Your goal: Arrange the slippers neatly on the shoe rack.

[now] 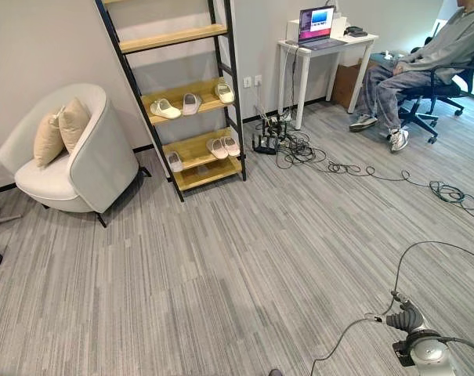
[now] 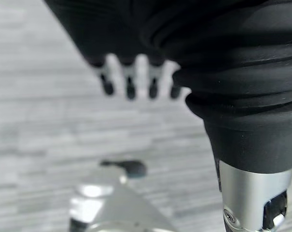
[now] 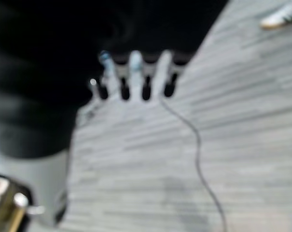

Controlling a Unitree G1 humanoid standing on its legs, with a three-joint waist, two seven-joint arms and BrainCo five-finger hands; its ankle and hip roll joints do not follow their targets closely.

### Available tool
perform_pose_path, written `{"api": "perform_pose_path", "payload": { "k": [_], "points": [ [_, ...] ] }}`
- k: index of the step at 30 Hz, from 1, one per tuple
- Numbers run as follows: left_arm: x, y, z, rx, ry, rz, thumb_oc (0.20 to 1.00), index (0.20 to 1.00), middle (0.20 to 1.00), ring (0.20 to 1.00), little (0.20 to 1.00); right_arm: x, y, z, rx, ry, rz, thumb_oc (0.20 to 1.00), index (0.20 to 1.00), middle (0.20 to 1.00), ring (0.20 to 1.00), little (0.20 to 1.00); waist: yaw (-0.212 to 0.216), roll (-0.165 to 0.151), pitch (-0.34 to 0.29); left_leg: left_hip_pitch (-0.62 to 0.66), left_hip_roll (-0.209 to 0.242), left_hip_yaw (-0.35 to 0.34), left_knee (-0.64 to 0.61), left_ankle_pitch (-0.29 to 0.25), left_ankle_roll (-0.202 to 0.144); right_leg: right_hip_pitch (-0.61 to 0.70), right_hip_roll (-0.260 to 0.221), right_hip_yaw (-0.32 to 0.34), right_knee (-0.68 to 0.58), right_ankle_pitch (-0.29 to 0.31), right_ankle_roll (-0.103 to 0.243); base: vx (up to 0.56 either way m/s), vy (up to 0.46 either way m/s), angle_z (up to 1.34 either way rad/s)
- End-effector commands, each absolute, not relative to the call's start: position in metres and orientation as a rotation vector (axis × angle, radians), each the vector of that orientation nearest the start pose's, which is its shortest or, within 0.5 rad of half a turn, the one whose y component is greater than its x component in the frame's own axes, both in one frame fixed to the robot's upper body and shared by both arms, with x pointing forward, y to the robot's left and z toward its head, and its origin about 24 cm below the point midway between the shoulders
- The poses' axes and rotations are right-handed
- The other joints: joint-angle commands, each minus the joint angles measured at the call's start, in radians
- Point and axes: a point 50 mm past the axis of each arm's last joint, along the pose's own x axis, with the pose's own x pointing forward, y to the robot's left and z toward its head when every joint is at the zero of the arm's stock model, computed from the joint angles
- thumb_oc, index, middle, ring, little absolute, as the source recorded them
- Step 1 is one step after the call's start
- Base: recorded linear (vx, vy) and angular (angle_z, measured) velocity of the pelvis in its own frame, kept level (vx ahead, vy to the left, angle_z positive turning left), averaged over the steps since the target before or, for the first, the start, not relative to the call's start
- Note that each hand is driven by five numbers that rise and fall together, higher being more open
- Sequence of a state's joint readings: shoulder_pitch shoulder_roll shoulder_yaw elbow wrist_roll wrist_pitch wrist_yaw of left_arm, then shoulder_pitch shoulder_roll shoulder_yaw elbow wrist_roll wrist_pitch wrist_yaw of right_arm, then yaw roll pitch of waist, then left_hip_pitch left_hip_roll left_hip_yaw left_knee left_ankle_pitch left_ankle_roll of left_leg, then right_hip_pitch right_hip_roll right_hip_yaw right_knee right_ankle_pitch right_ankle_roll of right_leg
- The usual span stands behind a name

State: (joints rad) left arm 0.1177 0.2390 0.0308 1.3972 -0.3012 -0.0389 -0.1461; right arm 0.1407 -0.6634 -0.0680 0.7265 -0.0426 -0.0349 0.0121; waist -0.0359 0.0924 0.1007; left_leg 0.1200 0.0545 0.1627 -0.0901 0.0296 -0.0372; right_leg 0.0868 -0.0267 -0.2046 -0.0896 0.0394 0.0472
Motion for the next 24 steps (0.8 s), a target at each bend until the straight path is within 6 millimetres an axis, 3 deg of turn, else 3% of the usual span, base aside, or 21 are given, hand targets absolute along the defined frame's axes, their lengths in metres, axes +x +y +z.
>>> {"api": "perform_pose_path", "payload": {
  "k": [1, 5, 6, 10, 11, 12, 13, 16, 17, 20, 21, 24],
  "points": [
    [0.027, 0.244, -0.169, -0.142, 1.350, 0.284, 1.000, 1.000, 1.000, 1.000, 1.000, 0.148, -0.359, -0.053, -0.661, 0.773, -0.235, 1.000, 1.000, 1.000, 1.000, 1.000, -0.002, -0.049, -0.003, -0.035, 0.049, -0.038, 0.003, -0.007, -0.044, 0.027, -0.095, 0.010, 0.012, -0.034, 0.086, 0.03, -0.083, 0.00],
    [0.048, 0.247, -0.166, -0.092, 1.285, 0.271, 1.000, 1.000, 1.000, 1.000, 1.000, 0.139, -0.339, -0.076, -0.577, 0.832, -0.203, 1.000, 1.000, 1.000, 1.000, 1.000, -0.006, -0.051, 0.007, -0.043, 0.062, -0.046, 0.003, 0.011, -0.052, 0.016, -0.083, 0.006, 0.040, -0.055, 0.070, 0.04, -0.151, 0.00],
    [0.065, 0.248, -0.164, -0.074, 1.242, 0.260, 1.000, 1.000, 1.000, 1.000, 1.000, 0.137, -0.328, -0.086, -0.538, 0.857, -0.185, 1.000, 1.000, 1.000, 1.000, 1.000, -0.005, -0.052, 0.010, -0.044, 0.071, -0.049, 0.003, 0.019, -0.060, 0.012, -0.077, 0.002, 0.051, -0.065, 0.064, 0.04, -0.098, 0.03],
    [0.087, 0.240, -0.160, 0.030, 1.184, 0.136, 1.000, 1.000, 1.000, 1.000, 1.000, 0.148, -0.321, -0.083, -0.534, 0.818, -0.151, 1.000, 1.000, 1.000, 1.000, 1.000, -0.011, -0.049, 0.024, -0.030, 0.084, -0.044, 0.003, 0.023, -0.062, -0.002, -0.071, 0.018, 0.096, -0.090, 0.050, 0.07, -0.132, 0.03],
    [0.090, 0.238, -0.160, 0.059, 1.174, 0.101, 1.000, 1.000, 1.000, 1.000, 1.000, 0.152, -0.321, -0.078, -0.544, 0.787, -0.148, 1.000, 1.000, 1.000, 1.000, 1.000, -0.016, -0.050, 0.032, -0.038, 0.088, -0.037, 0.044, 0.007, -0.060, -0.008, -0.071, 0.028, 0.111, -0.101, 0.044, 0.08, -0.196, -0.04],
    [0.095, 0.232, -0.159, 0.092, 1.150, 0.041, 1.000, 1.000, 1.000, 1.000, 1.000, 0.162, -0.326, -0.064, -0.573, 0.711, -0.168, 1.000, 1.000, 1.000, 1.000, 1.000, -0.017, -0.057, 0.057, -0.102, 0.098, -0.028, 0.221, -0.011, -0.058, -0.009, -0.072, 0.048, 0.134, -0.120, 0.025, 0.04, -0.147, -0.08],
    [0.095, 0.232, -0.159, 0.092, 1.151, 0.040, 1.000, 1.000, 1.000, 1.000, 1.000, 0.161, -0.326, -0.064, -0.573, 0.712, -0.169, 1.000, 1.000, 1.000, 1.000, 1.000, -0.018, -0.055, 0.054, -0.112, 0.100, -0.031, 0.234, -0.017, -0.058, -0.013, -0.071, 0.046, 0.136, -0.121, 0.025, 0.04, -0.189, -0.12],
    [0.105, 0.228, -0.157, 0.122, 1.128, 0.022, 1.000, 1.000, 1.000, 1.000, 1.000, 0.164, -0.337, -0.048, -0.637, 0.657, -0.222, 1.000, 1.000, 1.000, 1.000, 1.000, -0.018, -0.077, 0.108, -0.267, 0.124, 0.005, 0.534, 0.050, -0.064, 0.021, -0.073, 0.036, 0.138, -0.142, -0.007, 0.09, -0.166, -0.17],
    [0.107, 0.227, -0.157, 0.130, 1.124, 0.016, 1.000, 1.000, 1.000, 1.000, 1.000, 0.166, -0.336, -0.045, -0.656, 0.643, -0.226, 1.000, 1.000, 1.000, 1.000, 1.000, -0.018, -0.083, 0.115, -0.298, 0.134, 0.038, 0.555, 0.053, -0.059, 0.035, -0.073, 0.027, 0.131, -0.153, -0.012, 0.23, -0.122, 0.13],
    [0.094, 0.224, -0.161, 0.128, 1.167, 0.018, 1.000, 1.000, 1.000, 1.000, 1.000, 0.168, -0.331, -0.043, -0.637, 0.614, -0.240, 1.000, 1.000, 1.000, 1.000, 1.000, 0.004, -0.081, 0.111, -0.353, 0.097, 0.106, 0.412, 0.010, -0.036, 0.091, -0.069, 0.023, 0.094, -0.177, 0.008, 0.37, 0.053, 0.18],
    [0.080, 0.222, -0.166, 0.131, 1.224, 0.017, 1.000, 1.000, 1.000, 1.000, 1.000, 0.172, -0.326, -0.047, -0.594, 0.615, -0.250, 1.000, 1.000, 1.000, 1.000, 1.000, 0.028, -0.069, 0.098, -0.365, 0.075, 0.101, 0.230, 0.062, -0.045, 0.124, -0.058, 0.022, 0.074, -0.190, 0.027, 0.57, 0.152, -0.12],
    [0.049, 0.225, -0.172, 0.119, 1.350, 0.050, 1.000, 1.000, 1.000, 1.000, 1.000, 0.186, -0.313, -0.051, -0.587, 0.607, -0.199, 1.000, 1.000, 1.000, 1.000, 1.000, 0.073, -0.080, 0.084, -0.390, 0.054, 0.006, 0.094, 0.087, -0.048, 0.176, -0.057, 0.045, 0.065, -0.216, 0.053, 0.49, 0.129, -0.20]
  ]
}}
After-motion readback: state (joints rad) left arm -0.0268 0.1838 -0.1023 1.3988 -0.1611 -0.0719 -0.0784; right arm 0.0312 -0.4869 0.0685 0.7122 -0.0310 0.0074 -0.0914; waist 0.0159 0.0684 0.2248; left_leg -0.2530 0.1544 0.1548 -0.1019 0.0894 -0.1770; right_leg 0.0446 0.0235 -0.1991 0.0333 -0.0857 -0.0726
